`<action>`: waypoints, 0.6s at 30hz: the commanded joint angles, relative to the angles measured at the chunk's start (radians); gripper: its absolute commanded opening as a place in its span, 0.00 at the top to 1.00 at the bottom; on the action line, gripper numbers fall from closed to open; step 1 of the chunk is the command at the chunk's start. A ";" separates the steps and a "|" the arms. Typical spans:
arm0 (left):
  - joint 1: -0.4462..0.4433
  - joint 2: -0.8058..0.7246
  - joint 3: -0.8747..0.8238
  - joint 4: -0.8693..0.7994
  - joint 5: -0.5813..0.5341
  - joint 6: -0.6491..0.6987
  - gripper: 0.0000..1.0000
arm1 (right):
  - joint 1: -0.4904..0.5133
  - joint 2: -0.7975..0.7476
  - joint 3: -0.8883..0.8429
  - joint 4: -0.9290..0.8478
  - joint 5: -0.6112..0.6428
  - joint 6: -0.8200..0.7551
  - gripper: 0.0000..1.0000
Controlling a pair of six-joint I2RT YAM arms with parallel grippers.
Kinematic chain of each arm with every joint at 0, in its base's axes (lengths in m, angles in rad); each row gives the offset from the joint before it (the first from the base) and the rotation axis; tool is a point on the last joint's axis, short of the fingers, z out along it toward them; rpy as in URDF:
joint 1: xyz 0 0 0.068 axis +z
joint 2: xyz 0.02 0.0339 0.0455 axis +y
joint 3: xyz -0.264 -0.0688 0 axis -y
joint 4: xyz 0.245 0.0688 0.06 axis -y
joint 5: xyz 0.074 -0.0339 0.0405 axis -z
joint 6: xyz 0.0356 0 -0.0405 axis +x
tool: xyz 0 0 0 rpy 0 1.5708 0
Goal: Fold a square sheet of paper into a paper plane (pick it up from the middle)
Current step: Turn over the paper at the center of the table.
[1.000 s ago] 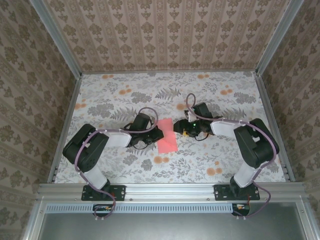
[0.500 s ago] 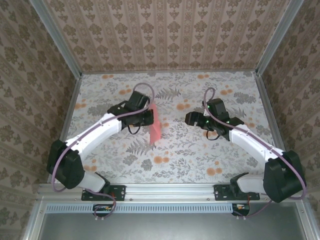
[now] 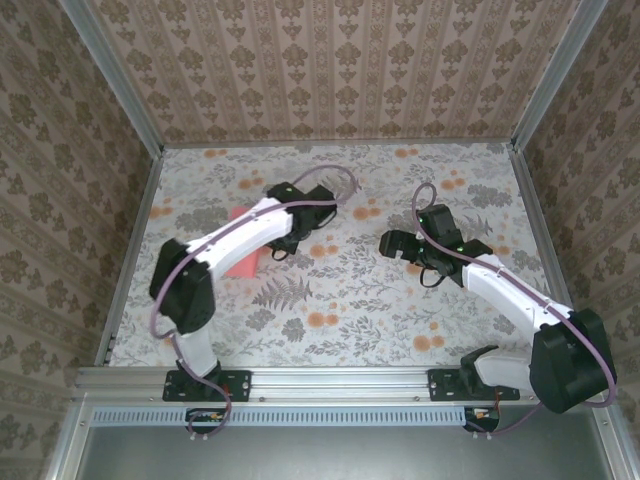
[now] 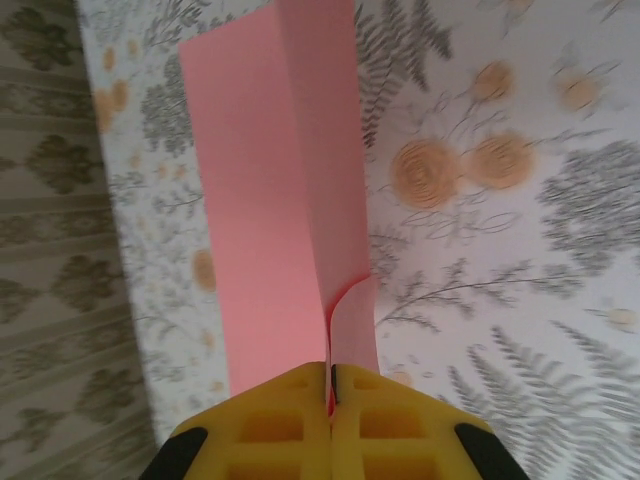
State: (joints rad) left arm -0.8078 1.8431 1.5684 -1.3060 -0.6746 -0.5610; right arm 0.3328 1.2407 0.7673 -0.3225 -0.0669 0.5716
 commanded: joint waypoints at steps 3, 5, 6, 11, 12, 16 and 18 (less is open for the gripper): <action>-0.054 0.167 0.055 -0.096 -0.148 -0.050 0.94 | -0.019 -0.021 -0.025 -0.038 0.047 -0.004 0.00; -0.072 0.225 0.058 -0.055 -0.117 -0.045 0.94 | -0.025 -0.021 -0.029 -0.042 0.048 -0.001 0.00; -0.080 0.244 0.056 -0.035 -0.096 -0.043 0.94 | -0.027 -0.023 -0.031 -0.044 0.048 -0.001 0.00; -0.128 0.299 0.054 0.061 0.029 -0.032 0.92 | -0.042 -0.028 -0.042 -0.052 0.051 0.004 0.00; -0.137 0.301 0.052 0.084 0.058 -0.029 0.92 | -0.046 -0.028 -0.043 -0.052 0.050 0.005 0.00; -0.154 0.293 0.028 0.176 0.199 0.008 0.89 | -0.051 -0.023 -0.049 -0.048 0.047 0.017 0.00; -0.154 0.280 0.014 0.213 0.250 0.012 0.88 | -0.053 -0.018 -0.052 -0.044 0.039 0.024 0.01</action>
State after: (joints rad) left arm -0.9604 2.1475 1.5967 -1.1618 -0.5468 -0.5709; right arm 0.2874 1.2350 0.7319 -0.3450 -0.0391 0.5800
